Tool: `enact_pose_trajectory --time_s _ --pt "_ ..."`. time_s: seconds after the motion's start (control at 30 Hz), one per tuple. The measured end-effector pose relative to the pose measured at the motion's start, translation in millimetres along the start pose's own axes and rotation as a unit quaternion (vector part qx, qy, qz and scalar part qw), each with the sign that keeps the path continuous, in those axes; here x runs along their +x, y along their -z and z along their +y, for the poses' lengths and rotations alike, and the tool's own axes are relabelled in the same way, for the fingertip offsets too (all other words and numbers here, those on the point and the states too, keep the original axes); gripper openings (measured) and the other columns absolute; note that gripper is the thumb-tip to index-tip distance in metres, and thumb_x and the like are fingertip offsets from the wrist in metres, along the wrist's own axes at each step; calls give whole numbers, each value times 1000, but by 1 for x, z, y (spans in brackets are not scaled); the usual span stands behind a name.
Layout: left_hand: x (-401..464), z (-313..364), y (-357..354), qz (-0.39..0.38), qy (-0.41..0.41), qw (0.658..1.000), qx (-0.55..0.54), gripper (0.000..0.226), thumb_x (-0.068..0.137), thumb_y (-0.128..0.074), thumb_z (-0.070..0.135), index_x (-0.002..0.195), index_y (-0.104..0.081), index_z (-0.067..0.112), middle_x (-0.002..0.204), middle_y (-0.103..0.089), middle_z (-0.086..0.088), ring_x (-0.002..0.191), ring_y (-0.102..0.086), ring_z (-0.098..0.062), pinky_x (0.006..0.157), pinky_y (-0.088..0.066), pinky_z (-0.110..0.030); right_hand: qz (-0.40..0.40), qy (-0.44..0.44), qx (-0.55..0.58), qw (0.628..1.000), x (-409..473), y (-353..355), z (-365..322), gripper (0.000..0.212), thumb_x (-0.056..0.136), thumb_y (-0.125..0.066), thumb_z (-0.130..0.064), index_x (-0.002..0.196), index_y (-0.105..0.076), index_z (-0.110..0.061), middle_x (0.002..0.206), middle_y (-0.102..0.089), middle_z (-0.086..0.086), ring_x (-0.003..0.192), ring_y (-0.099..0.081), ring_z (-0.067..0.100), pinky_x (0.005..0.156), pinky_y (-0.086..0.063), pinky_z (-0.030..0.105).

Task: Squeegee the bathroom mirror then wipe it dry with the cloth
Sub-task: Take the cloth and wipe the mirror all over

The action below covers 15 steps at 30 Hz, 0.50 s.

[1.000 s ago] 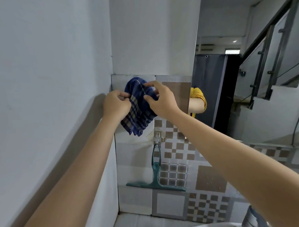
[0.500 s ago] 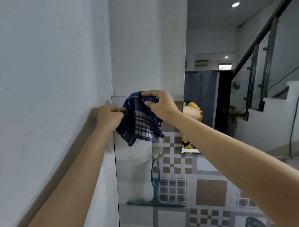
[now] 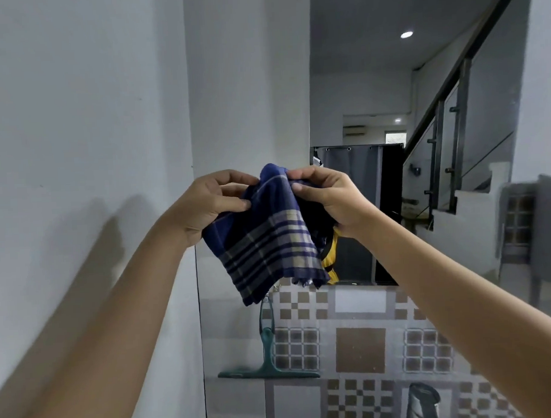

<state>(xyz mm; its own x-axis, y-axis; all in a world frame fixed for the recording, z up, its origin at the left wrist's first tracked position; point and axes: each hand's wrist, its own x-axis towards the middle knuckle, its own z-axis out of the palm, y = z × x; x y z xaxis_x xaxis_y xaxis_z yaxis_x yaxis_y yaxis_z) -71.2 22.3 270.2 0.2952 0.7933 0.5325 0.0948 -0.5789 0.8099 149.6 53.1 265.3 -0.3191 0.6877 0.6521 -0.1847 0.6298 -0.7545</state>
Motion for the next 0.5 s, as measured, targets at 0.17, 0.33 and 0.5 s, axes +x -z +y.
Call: enact_pose_trajectory --time_s 0.17,0.33,0.5 --pt "-2 18 -29 -36 -49 998 -8 27 78 -61 -8 85 -66 17 86 -71 -1 84 -66 -17 78 -55 -25 -59 -6 -4 998 -23 8 -12 35 90 -52 4 77 -74 -20 79 -74 -1 72 -69 12 64 -56 21" --pt "-2 29 -47 -7 -102 994 46 23 73 -68 -7 81 -68 14 85 -69 0 77 -61 -24 79 -56 -33 -86 -30 -32 995 -43 18 -22 28 94 -47 -32 97 -72 -19 91 -73 0 84 -69 13 73 -56 26" --pt "-1 30 -63 61 -140 985 82 21 69 -76 0 79 -68 16 84 -67 -2 66 -60 -20 72 -55 -35 -89 -18 -138 986 -50 30 -20 43 78 -74 -41 118 -64 -29 118 -62 8 115 -58 25 101 -46 45"
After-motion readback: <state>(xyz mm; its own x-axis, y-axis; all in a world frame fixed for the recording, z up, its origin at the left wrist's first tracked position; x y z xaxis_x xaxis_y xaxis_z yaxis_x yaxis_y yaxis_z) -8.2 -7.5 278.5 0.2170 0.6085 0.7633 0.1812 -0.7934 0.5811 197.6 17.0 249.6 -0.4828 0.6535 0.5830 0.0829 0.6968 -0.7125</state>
